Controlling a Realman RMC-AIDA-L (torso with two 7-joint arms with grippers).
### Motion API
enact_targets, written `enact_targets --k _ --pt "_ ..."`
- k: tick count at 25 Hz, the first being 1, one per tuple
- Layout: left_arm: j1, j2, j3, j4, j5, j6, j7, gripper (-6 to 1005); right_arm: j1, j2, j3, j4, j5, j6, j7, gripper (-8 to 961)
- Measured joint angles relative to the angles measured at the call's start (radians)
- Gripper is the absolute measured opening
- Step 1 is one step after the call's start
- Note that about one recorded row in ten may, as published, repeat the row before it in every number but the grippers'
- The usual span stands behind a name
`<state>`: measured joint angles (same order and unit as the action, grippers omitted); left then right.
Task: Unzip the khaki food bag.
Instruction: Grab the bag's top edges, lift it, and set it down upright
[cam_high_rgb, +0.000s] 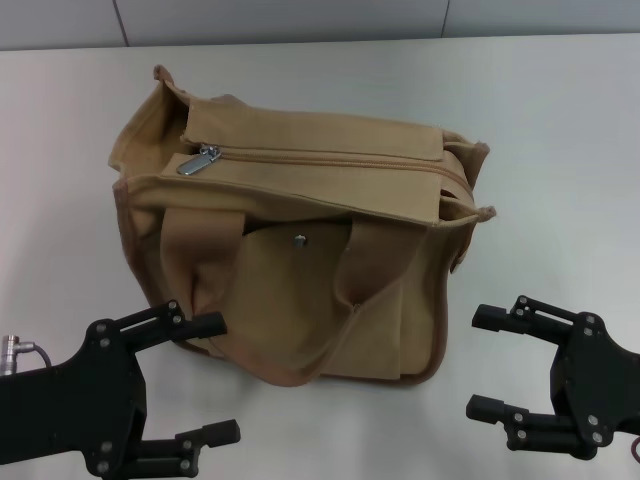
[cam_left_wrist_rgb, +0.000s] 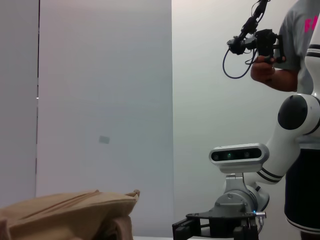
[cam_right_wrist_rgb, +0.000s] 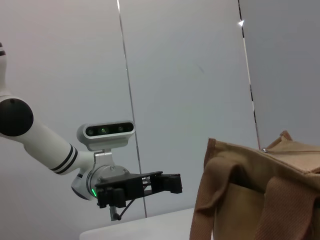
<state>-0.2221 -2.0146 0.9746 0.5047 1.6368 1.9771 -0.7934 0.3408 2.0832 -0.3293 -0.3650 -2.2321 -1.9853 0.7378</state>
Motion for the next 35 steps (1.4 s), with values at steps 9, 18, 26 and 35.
enact_targets --k 9,18,26,35 --pt "-0.004 -0.005 -0.009 0.002 -0.004 0.000 0.010 797 -0.001 0.000 0.004 0.000 0.000 0.001 -0.002 797" --pt "0.084 -0.014 -0.324 -0.006 -0.009 -0.019 0.063 767 -0.016 0.000 0.016 0.000 0.014 0.001 -0.022 797" --pt "0.067 -0.051 -0.409 -0.061 -0.003 -0.123 0.106 740 -0.013 0.000 0.016 0.004 0.024 0.010 -0.038 796" --pt "-0.045 -0.059 -0.436 -0.277 -0.043 -0.184 0.232 710 -0.015 0.000 0.016 0.005 0.025 0.013 -0.038 796"
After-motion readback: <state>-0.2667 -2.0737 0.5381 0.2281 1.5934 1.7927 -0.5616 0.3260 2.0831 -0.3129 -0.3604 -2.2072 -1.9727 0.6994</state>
